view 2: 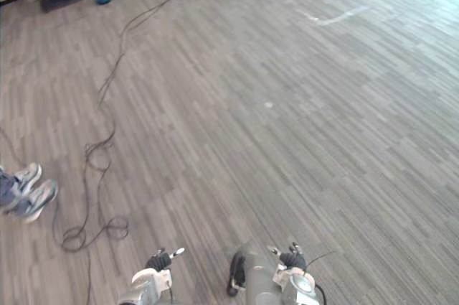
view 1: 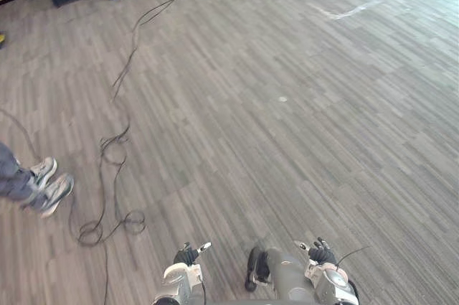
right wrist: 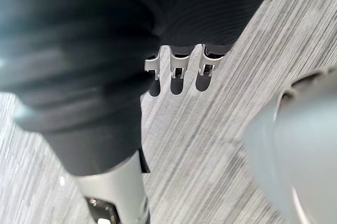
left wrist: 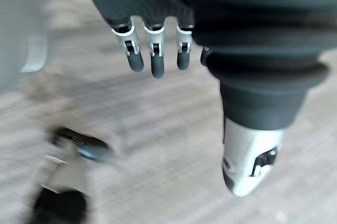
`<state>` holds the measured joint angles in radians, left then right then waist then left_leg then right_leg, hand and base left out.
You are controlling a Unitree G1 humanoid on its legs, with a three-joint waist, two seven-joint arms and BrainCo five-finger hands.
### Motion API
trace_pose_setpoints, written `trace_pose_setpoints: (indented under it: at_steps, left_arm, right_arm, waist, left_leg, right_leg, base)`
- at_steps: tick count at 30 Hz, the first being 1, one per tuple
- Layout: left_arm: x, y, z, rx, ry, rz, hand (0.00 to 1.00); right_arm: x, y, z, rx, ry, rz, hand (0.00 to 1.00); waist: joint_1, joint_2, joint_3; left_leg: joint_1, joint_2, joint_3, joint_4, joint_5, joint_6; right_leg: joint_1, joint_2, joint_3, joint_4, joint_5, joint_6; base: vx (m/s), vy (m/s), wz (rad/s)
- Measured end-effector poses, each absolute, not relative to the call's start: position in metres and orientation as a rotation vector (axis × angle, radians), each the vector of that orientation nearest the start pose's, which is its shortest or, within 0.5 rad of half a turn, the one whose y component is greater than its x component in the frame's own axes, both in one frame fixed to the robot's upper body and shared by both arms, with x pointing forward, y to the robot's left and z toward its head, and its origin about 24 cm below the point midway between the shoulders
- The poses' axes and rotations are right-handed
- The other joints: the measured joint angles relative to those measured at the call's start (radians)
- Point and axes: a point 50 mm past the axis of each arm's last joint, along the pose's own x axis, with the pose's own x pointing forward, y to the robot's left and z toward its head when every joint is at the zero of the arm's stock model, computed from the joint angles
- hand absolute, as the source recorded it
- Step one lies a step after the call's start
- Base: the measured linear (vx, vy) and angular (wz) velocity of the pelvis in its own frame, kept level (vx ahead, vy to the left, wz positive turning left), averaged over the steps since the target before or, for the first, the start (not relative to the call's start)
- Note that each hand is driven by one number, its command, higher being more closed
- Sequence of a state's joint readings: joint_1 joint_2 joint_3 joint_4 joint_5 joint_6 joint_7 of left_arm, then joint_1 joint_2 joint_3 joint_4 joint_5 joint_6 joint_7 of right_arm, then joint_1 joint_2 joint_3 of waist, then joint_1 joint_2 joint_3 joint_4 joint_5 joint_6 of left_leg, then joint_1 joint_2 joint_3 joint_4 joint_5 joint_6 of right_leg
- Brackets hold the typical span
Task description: Pick up cushions and gather them together orderly.
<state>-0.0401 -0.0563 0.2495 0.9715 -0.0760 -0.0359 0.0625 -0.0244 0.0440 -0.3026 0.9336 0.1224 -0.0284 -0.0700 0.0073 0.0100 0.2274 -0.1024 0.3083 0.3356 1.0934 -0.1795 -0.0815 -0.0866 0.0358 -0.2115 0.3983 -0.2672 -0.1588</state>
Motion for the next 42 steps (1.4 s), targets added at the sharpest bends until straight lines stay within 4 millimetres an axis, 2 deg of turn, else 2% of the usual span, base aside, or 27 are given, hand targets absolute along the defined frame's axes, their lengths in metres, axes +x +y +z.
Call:
trace_pose_setpoints:
  at_steps: [2,5,7,9,10,11,12,13,14,15,17,20,21,23,24,25,26,27,28,30,31,33,35,36,38,40,42]
  left_arm:
    - [0.159,0.165,-0.139,-0.214,0.870,0.292,0.00]
    - [0.158,0.166,-0.138,-0.225,0.854,0.304,0.00]
    - [0.159,0.166,-0.138,-0.223,0.852,0.305,0.00]
    - [0.158,0.169,-0.138,-0.215,0.851,0.311,0.00]
    - [0.156,0.174,-0.139,-0.199,0.861,0.317,0.00]
    - [0.156,0.175,-0.139,-0.195,0.865,0.316,0.00]
    - [0.157,0.178,-0.139,-0.187,0.871,0.316,0.00]
    - [0.157,0.180,-0.140,-0.178,0.876,0.314,0.00]
    - [0.157,0.180,-0.141,-0.176,0.895,0.313,0.00]
    - [0.152,0.178,-0.144,-0.178,0.926,0.312,0.00]
    - [0.149,0.173,-0.147,-0.173,0.947,0.295,0.00]
    - [0.157,0.172,-0.144,-0.153,0.932,0.275,0.00]
    - [0.157,0.170,-0.145,-0.147,0.937,0.263,0.00]
    - [0.154,0.163,-0.146,-0.137,0.949,0.232,0.00]
    - [0.152,0.159,-0.148,-0.144,0.960,0.223,0.00]
    - [0.151,0.151,-0.149,-0.162,0.968,0.205,0.00]
    - [0.151,0.148,-0.149,-0.166,0.969,0.194,0.00]
    - [0.150,0.148,-0.149,-0.166,0.971,0.192,0.00]
    - [0.151,0.149,-0.148,-0.169,0.967,0.197,0.00]
    - [0.147,0.155,-0.150,-0.184,0.970,0.232,0.00]
    - [0.145,0.158,-0.149,-0.197,0.964,0.257,0.00]
    - [0.151,0.164,-0.145,-0.205,0.926,0.280,0.00]
    - [0.156,0.166,-0.140,-0.213,0.881,0.288,0.00]
    - [0.157,0.166,-0.139,-0.214,0.873,0.290,0.00]
    - [0.157,0.166,-0.139,-0.219,0.872,0.297,0.00]
    - [0.155,0.166,-0.140,-0.215,0.875,0.298,0.00]
    - [0.152,0.168,-0.141,-0.206,0.884,0.299,0.00]
  right_arm:
    - [0.153,-0.173,-0.141,0.259,0.889,-0.356,0.00]
    - [0.151,-0.173,-0.142,0.255,0.898,-0.362,0.00]
    - [0.144,-0.172,-0.145,0.269,0.915,-0.378,0.00]
    - [0.136,-0.168,-0.148,0.279,0.942,-0.379,0.00]
    - [0.127,-0.165,-0.153,0.278,0.979,-0.370,0.00]
    - [0.125,-0.165,-0.153,0.281,0.986,-0.376,0.00]
    - [0.123,-0.166,-0.154,0.284,0.991,-0.381,0.00]
    - [0.121,-0.169,-0.155,0.277,0.995,-0.389,0.00]
    - [0.122,-0.171,-0.154,0.274,0.985,-0.390,0.00]
    - [0.126,-0.173,-0.151,0.269,0.959,-0.391,0.00]
    - [0.133,-0.174,-0.147,0.265,0.922,-0.384,0.00]
    - [0.144,-0.178,-0.141,0.275,0.867,-0.386,0.00]
    - [0.146,-0.181,-0.140,0.283,0.863,-0.402,0.00]
    - [0.141,-0.187,-0.142,0.282,0.873,-0.428,0.00]
    - [0.133,-0.192,-0.144,0.268,0.893,-0.439,0.00]
    - [0.134,-0.202,-0.143,0.242,0.891,-0.448,0.00]
    - [0.137,-0.205,-0.141,0.240,0.880,-0.450,0.00]
    - [0.140,-0.205,-0.140,0.239,0.873,-0.448,0.00]
    - [0.142,-0.206,-0.139,0.236,0.867,-0.444,0.00]
    - [0.144,-0.204,-0.139,0.238,0.871,-0.439,0.00]
    - [0.146,-0.200,-0.140,0.233,0.877,-0.418,0.00]
    - [0.150,-0.190,-0.140,0.222,0.885,-0.370,0.00]
    - [0.147,-0.180,-0.143,0.238,0.907,-0.350,0.00]
    - [0.148,-0.178,-0.143,0.242,0.908,-0.348,0.00]
    - [0.147,-0.176,-0.144,0.252,0.913,-0.348,0.00]
    - [0.144,-0.177,-0.145,0.248,0.921,-0.351,0.00]
    - [0.132,-0.176,-0.150,0.250,0.960,-0.358,0.00]
  waist:
    - [0.007,-0.011,-0.003]
    - [0.016,0.004,-0.008]
    - [0.043,-0.001,-0.030]
    - [0.056,-0.026,-0.062]
    - [0.045,-0.067,-0.090]
    - [0.044,-0.081,-0.095]
    - [0.049,-0.097,-0.091]
    - [0.045,-0.103,-0.080]
    - [0.038,-0.093,-0.072]
    - [0.029,-0.087,-0.064]
    - [0.029,-0.068,-0.054]
    - [-0.005,-0.062,-0.055]
    - [-0.013,-0.064,-0.053]
    - [-0.018,-0.066,-0.051]
    - [-0.028,-0.063,-0.046]
    - [-0.028,-0.013,-0.049]
    - [-0.031,0.000,-0.043]
    - [-0.039,0.010,-0.042]
    - [-0.043,0.021,-0.037]
    - [-0.037,0.037,-0.023]
    - [-0.030,0.033,-0.007]
    - [-0.018,0.008,0.004]
    - [-0.001,-0.018,-0.004]
    - [0.002,-0.017,-0.007]
    - [0.019,0.003,-0.014]
    - [0.031,0.007,-0.025]
    - [0.045,-0.021,-0.074]
  left_leg:
    - [-0.099,0.015,0.068,-0.134,-0.035,0.033]
    - [-0.191,-0.015,0.056,-0.489,-0.033,0.021]
    - [-0.216,-0.068,-0.002,-0.744,0.018,-0.015]
    - [-0.220,-0.110,-0.023,-0.715,0.122,0.008]
    - [-0.224,-0.139,-0.003,-0.663,0.078,0.044]
    - [-0.214,-0.147,0.019,-0.636,0.048,0.051]
    - [-0.171,-0.163,0.044,-0.636,0.013,0.058]
    - [-0.096,-0.180,0.066,-0.665,-0.016,0.067]
    - [-0.034,-0.189,0.074,-0.694,-0.035,0.068]
    - [0.061,-0.193,0.093,-0.736,-0.054,0.071]
    - [0.224,-0.192,0.154,-0.827,-0.060,0.074]
    - [0.359,-0.199,0.179,-0.945,-0.098,0.034]
    - [0.396,-0.208,0.182,-0.976,-0.098,0.034]
    - [0.470,-0.230,0.174,-1.007,-0.098,0.035]
    - [0.521,-0.239,0.157,-1.011,-0.099,0.033]
    - [0.537,-0.209,0.150,-1.000,-0.071,0.004]
    - [0.536,-0.197,0.134,-0.953,-0.036,-0.034]
    - [0.515,-0.175,0.112,-0.875,-0.019,-0.040]
    - [0.444,-0.129,0.063,-0.689,0.027,-0.065]
    - [0.262,-0.040,-0.049,-0.256,0.179,-0.113]
    - [0.183,0.000,-0.045,-0.063,0.156,-0.106]
    - [0.060,0.014,-0.028,0.035,0.082,-0.063]
    - [-0.084,0.018,0.051,-0.103,0.012,-0.005]
    - [-0.120,0.016,0.070,-0.188,-0.002,0.006]
    - [-0.156,-0.018,0.076,-0.491,-0.010,0.007]
    - [-0.167,-0.085,0.004,-0.758,0.036,-0.015]
    - [-0.175,-0.142,-0.037,-0.749,0.160,0.030]
  right_leg:
    - [0.088,0.001,0.069,-0.082,0.000,0.022]
    - [0.219,-0.004,0.178,-0.166,-0.019,0.062]
    - [0.285,-0.038,0.244,-0.219,-0.070,0.115]
    - [0.314,-0.087,0.297,-0.218,-0.105,0.138]
    - [0.296,-0.133,0.306,-0.167,-0.094,0.166]
    - [0.267,-0.151,0.305,-0.093,-0.078,0.192]
    - [0.207,-0.169,0.309,0.079,-0.038,0.241]
    - [0.095,-0.184,0.308,0.330,0.060,0.294]
    - [0.024,-0.187,0.301,0.495,0.090,0.316]
    - [-0.034,-0.190,0.266,0.627,0.066,0.299]
    - [-0.143,-0.194,0.150,0.676,0.025,0.243]
    - [-0.321,-0.191,-0.049,0.463,0.005,0.203]
    - [-0.345,-0.187,-0.097,0.323,0.032,0.173]
    - [-0.348,-0.171,-0.141,0.051,0.146,0.149]
    - [-0.328,-0.168,-0.125,0.028,0.290,0.052]
    - [-0.336,-0.155,-0.137,0.108,0.209,0.047]
    - [-0.341,-0.156,-0.130,0.168,0.156,0.040]
    - [-0.337,-0.150,-0.126,0.197,0.116,0.035]
    - [-0.310,-0.124,-0.115,0.203,0.074,0.035]
    - [-0.206,-0.059,-0.091,0.136,0.050,0.032]
    - [-0.120,-0.019,-0.055,0.081,0.042,0.022]
    - [0.002,-0.002,-0.010,-0.006,0.027,0.004]
    - [0.118,-0.001,0.052,-0.122,0.019,0.027]
    - [0.150,-0.001,0.074,-0.148,0.024,0.051]
    - [0.236,-0.003,0.153,-0.194,0.002,0.095]
    - [0.320,-0.029,0.216,-0.247,-0.040,0.140]
    - [0.338,-0.082,0.272,-0.226,-0.082,0.190]
  base:
    - [0.50,0.063,-0.93]
    - [0.59,0.189,-1.00]
    - [0.70,0.374,-1.11]
    - [0.69,0.423,-0.87]
    - [0.73,0.411,-0.54]
    - [0.74,0.383,-0.46]
    - [0.69,0.385,-0.45]
    - [0.78,0.411,-0.47]
    - [0.62,0.289,-0.47]
    - [0.58,0.226,-0.57]
    - [0.50,0.192,-0.63]
    - [0.54,0.145,-0.15]
    - [0.60,0.013,0.09]
    - [0.78,-0.062,0.27]
    - [0.83,-0.104,0.22]
    - [0.68,-0.107,0.07]
    - [0.64,-0.158,-0.18]
    - [0.50,-0.179,-0.20]
    - [0.60,-0.231,-0.30]
    - [0.61,-0.179,-0.70]
    - [0.54,-0.084,-1.00]
    - [0.51,-0.007,-0.79]
    - [0.50,0.039,-0.71]
    - [0.49,0.084,-0.87]
    - [0.52,0.145,-1.05]
    - [0.70,0.337,-1.00]
    - [0.70,0.398,-0.83]
